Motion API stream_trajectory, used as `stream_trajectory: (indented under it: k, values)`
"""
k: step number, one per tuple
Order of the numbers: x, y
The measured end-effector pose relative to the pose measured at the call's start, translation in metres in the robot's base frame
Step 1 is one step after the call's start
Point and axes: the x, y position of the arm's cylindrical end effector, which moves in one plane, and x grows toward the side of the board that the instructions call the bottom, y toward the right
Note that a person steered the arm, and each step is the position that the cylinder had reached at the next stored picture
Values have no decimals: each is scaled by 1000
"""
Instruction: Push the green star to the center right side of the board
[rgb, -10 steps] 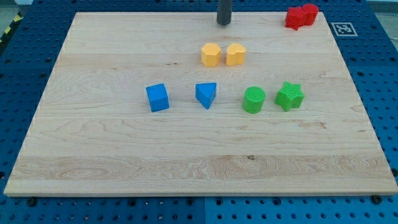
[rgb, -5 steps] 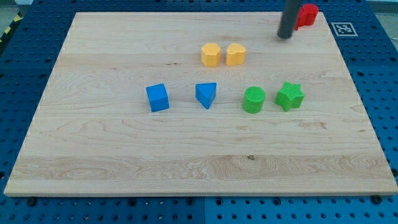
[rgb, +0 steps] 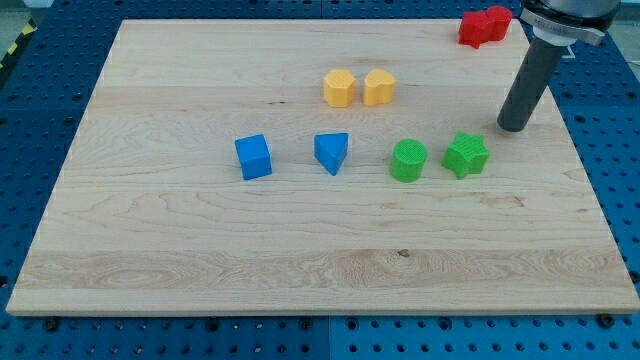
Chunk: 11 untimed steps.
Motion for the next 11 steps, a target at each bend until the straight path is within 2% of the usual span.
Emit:
stream_trajectory:
  k: [7, 11]
  values:
    - [38, 0]
    - [78, 0]
